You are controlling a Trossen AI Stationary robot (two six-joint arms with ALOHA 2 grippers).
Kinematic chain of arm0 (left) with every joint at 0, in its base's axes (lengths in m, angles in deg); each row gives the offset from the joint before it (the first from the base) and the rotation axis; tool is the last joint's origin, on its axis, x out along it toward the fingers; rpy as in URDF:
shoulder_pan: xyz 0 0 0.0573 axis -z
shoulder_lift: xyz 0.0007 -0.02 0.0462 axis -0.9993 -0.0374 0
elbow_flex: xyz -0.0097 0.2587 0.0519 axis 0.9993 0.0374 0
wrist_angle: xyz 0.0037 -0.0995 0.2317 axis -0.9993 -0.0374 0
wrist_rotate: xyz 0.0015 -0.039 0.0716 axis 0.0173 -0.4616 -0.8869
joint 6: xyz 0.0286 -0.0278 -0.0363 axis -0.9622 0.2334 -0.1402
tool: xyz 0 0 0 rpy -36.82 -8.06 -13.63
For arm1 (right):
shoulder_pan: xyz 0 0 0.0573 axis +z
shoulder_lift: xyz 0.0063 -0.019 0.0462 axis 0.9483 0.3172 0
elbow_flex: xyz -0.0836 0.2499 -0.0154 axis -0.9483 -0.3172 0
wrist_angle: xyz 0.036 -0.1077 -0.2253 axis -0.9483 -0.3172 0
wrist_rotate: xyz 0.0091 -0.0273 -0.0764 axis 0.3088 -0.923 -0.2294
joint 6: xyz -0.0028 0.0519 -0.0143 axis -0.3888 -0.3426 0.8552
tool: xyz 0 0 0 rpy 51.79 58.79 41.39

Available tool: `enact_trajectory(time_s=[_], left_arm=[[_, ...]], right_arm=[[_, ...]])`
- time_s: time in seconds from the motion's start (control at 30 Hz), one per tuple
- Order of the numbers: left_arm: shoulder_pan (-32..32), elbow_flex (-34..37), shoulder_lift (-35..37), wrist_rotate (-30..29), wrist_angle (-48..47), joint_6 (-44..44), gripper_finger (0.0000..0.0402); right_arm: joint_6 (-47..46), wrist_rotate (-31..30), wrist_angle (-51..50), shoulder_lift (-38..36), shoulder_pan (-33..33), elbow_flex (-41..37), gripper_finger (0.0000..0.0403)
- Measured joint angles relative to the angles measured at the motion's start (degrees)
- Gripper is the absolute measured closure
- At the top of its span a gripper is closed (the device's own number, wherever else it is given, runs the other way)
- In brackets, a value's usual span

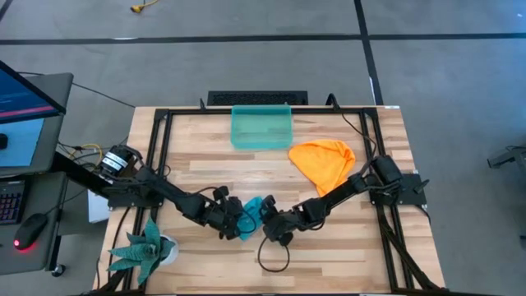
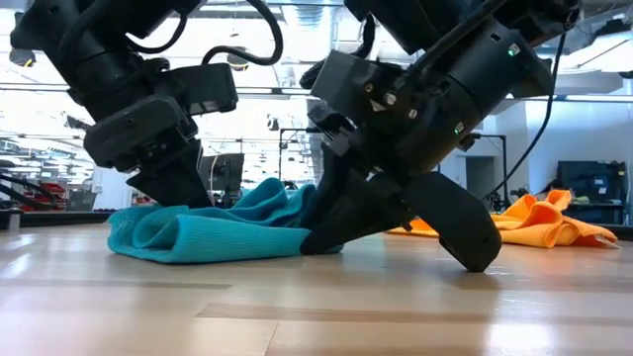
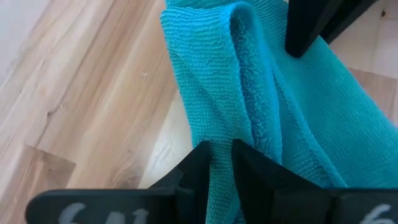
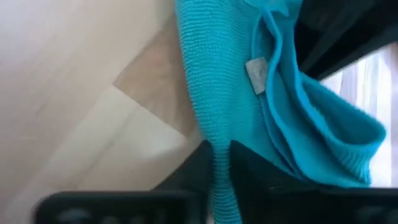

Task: Roll microfiber towels into tight, uniform cylinder then place into a basket
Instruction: Fold the blue microfiber cloth

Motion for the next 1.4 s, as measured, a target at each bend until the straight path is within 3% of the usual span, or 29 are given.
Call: enact_trajectory(time_s=[0.13, 0.3, 0.6, 1.13, 1.4], left_arm=[[-0.19, 0.00, 0.00, 0.00, 0.08, 0.17, 0.0343], [-0.19, -1.40, 0.00, 1.45, -0.19, 0.35, 0.0343], [-0.17, -6.60, 0.02, 2.51, -5.87, -2.34, 0.0343], [-0.41, -5.57, 0.02, -0.55, -5.77, 2.92, 0.0343], [-0.58, -6.06, -5.25, 1.58, -2.15, 3.98, 0.0343]], right_arm=[[-3.00, -0.75, -1.87, -0.13, 0.41, 0.94, 0.0391], [-7.52, -1.51, -5.56, 0.36, 0.40, 4.23, 0.0377], [-9.46, -2.74, -9.45, 0.17, 0.98, 7.87, 0.0389], [-10.99, -5.25, -9.84, -0.01, 1.92, 9.23, 0.0392], [-13.88, -5.12, -10.40, -0.03, 1.95, 10.53, 0.0391]])
